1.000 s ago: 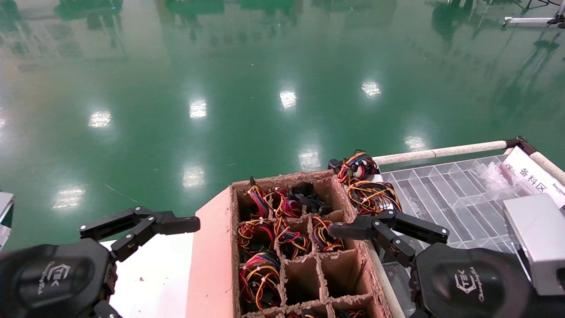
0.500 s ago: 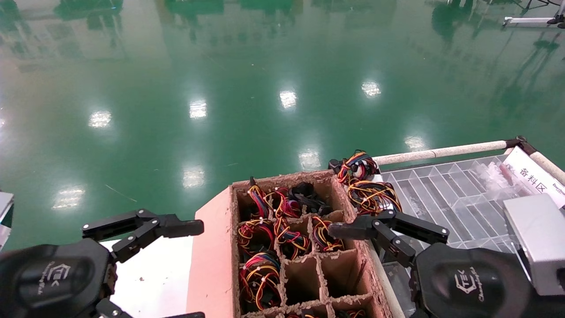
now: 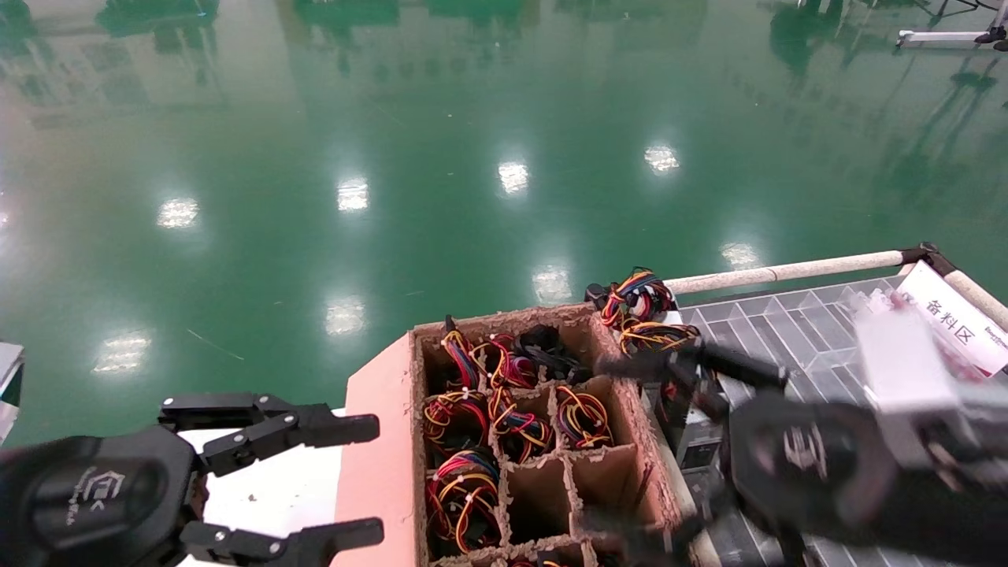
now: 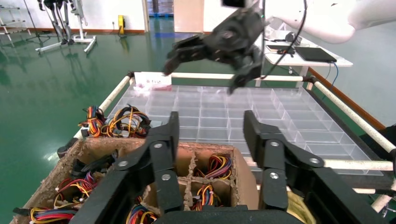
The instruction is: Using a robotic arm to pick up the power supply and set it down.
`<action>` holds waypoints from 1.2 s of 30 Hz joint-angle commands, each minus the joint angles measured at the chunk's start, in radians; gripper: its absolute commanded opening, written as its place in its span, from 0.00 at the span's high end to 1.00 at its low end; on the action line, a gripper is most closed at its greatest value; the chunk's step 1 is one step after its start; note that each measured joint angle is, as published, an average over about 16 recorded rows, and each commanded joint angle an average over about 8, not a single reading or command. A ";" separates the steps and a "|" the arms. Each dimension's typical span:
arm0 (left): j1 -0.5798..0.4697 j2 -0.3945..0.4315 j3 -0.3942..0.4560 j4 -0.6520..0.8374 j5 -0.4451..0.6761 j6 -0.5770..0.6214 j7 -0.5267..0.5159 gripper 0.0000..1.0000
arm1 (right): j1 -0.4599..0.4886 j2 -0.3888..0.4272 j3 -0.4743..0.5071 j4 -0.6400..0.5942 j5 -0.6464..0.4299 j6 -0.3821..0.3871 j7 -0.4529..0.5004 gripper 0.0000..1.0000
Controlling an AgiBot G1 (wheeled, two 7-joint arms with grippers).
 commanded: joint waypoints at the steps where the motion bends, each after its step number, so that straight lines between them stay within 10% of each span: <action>1: 0.000 0.000 0.000 0.000 0.000 0.000 0.000 1.00 | 0.023 -0.011 -0.008 -0.024 -0.037 0.018 -0.014 0.00; 14: 0.000 0.000 0.000 0.000 0.000 0.000 0.000 1.00 | 0.240 -0.202 -0.165 -0.376 -0.331 -0.009 -0.169 0.03; 18: 0.000 0.000 0.000 0.000 0.000 0.000 0.000 1.00 | 0.298 -0.279 -0.205 -0.498 -0.387 -0.023 -0.234 0.26; 23: 0.000 0.000 0.000 0.000 0.000 0.000 0.000 0.99 | 0.359 -0.364 -0.237 -0.653 -0.436 -0.026 -0.330 0.79; 27: 0.000 0.000 0.000 0.000 0.000 0.000 0.000 0.86 | 0.403 -0.418 -0.252 -0.763 -0.460 -0.020 -0.400 0.99; 36: 0.000 0.000 0.000 0.000 0.000 0.000 0.000 0.40 | 0.471 -0.498 -0.273 -0.948 -0.493 -0.016 -0.512 1.00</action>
